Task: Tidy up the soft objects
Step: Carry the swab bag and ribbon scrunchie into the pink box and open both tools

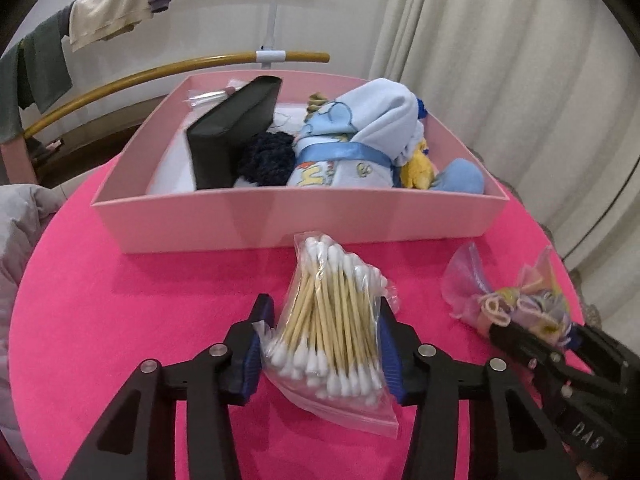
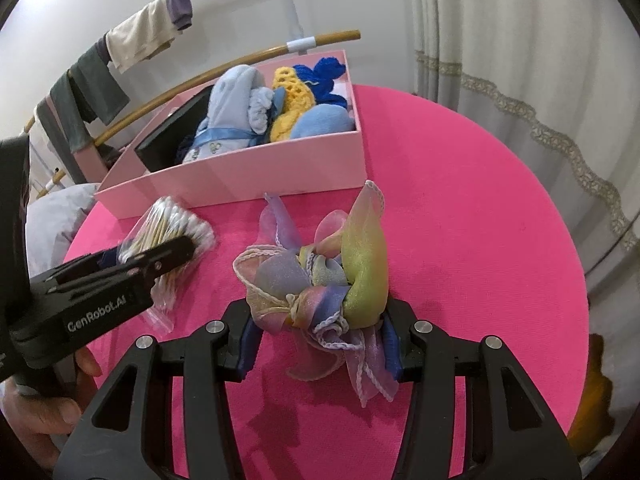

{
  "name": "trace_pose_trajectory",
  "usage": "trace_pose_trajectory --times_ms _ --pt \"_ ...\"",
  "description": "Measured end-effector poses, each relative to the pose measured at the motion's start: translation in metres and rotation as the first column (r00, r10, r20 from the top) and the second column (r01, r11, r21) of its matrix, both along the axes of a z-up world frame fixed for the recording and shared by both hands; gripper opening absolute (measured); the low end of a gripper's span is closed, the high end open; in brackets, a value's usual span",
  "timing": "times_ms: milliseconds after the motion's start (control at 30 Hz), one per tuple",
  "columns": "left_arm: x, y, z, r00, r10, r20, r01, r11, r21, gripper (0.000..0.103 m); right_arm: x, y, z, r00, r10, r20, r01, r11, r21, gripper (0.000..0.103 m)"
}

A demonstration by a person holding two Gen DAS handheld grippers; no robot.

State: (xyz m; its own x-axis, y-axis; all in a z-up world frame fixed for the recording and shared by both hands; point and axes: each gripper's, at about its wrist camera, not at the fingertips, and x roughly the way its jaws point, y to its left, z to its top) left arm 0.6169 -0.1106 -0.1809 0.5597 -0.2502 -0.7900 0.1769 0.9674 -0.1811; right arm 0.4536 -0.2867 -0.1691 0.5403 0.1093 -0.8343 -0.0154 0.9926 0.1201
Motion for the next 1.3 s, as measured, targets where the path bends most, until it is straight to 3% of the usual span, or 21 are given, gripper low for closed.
trace_pose_trajectory --times_ms 333,700,1100,1300 --pt "-0.047 0.035 0.026 0.998 0.038 0.051 -0.041 0.998 0.05 0.044 -0.017 0.029 0.022 0.998 0.052 0.03 -0.052 0.999 -0.004 0.046" --pt "-0.089 0.073 0.065 0.991 0.082 0.102 -0.086 0.996 0.036 0.044 -0.034 0.065 0.049 0.992 0.106 0.074 -0.104 0.994 -0.025 0.046" --pt "-0.103 0.096 0.093 0.983 0.108 0.148 -0.112 0.993 0.022 0.044 -0.038 0.088 0.072 0.982 0.148 0.114 -0.144 0.988 -0.046 0.046" --pt "-0.092 0.1 0.113 0.976 0.112 0.185 -0.119 0.993 0.026 0.044 -0.027 0.094 0.091 0.973 0.173 0.152 -0.166 0.985 -0.057 0.046"
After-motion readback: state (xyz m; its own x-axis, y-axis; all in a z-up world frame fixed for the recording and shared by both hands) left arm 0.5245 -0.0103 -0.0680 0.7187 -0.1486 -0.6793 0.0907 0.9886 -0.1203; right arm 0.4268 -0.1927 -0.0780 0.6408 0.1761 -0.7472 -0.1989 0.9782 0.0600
